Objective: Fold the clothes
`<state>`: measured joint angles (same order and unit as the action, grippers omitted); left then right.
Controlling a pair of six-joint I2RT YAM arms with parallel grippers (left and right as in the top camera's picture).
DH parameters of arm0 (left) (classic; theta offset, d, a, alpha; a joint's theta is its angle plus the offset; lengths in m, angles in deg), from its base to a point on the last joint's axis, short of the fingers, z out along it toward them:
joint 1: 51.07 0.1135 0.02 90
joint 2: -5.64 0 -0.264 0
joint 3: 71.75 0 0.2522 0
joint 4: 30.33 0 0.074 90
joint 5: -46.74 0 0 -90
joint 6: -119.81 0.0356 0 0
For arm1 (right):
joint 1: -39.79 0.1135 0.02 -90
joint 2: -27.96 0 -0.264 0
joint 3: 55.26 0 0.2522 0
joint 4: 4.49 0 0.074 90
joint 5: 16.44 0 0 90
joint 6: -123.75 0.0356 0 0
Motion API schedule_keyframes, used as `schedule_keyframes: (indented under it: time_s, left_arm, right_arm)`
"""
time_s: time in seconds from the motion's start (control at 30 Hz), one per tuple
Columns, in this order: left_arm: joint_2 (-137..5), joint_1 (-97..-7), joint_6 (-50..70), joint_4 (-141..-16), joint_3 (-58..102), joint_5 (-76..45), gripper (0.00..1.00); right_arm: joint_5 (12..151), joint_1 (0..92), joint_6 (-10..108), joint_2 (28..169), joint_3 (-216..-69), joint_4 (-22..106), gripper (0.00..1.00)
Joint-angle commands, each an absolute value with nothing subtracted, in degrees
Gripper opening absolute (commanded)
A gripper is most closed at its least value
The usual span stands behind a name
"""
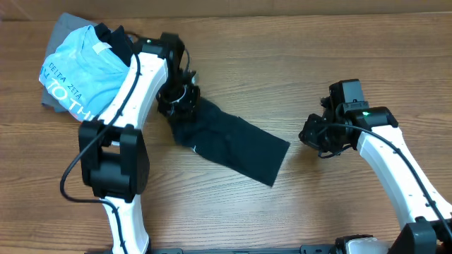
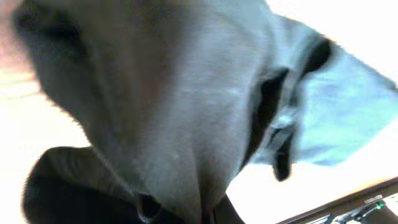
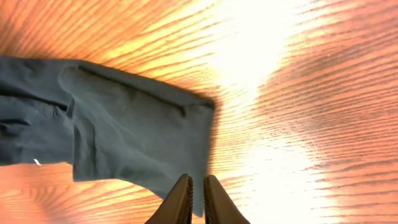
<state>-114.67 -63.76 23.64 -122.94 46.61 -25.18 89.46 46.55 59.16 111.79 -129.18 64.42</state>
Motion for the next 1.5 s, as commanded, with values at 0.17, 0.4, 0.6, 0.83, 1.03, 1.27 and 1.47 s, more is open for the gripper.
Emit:
schedule_keyframes:
  time_s: [0.17, 0.4, 0.6, 0.83, 1.03, 1.27, 1.47]
  left_arm:
    - [-112.2, -78.88, 19.11, -119.53, 48.14, -23.73, 0.04]
    - [-112.2, -91.56, 15.64, -115.77, 48.14, -27.38, 0.05]
    - [-112.2, -98.16, 11.66, -114.92, 48.14, -35.19, 0.47]
    - [-112.2, -98.03, 11.46, -117.72, 48.45, -37.88, 0.48]
    - [-112.2, -92.13, 11.7, -120.76, 48.69, -42.38, 0.47]
    - [-112.2, -84.63, 13.71, -118.31, 46.24, -32.61, 0.28]
    - [-112.2, -84.52, 15.64, -110.75, 37.5, -23.23, 0.31]
  right_arm:
    - [84.57, 45.48, 59.29, 110.96, -130.34, 66.21, 0.12]
    - [74.93, 40.08, 62.51, 111.01, -130.16, 71.0, 0.16]
    - [76.59, 35.08, 61.33, 111.01, -130.16, 72.25, 0.26]
    - [84.26, 35.01, 53.15, 111.01, -130.16, 71.07, 0.36]
    - [96.74, 36.08, 46.62, 111.01, -130.16, 67.09, 0.37]
    - [99.78, 42.58, 45.87, 111.05, -128.94, 55.79, 0.42]
    - [96.98, 48.08, 50.38, 115.71, -128.22, 47.13, 0.56]
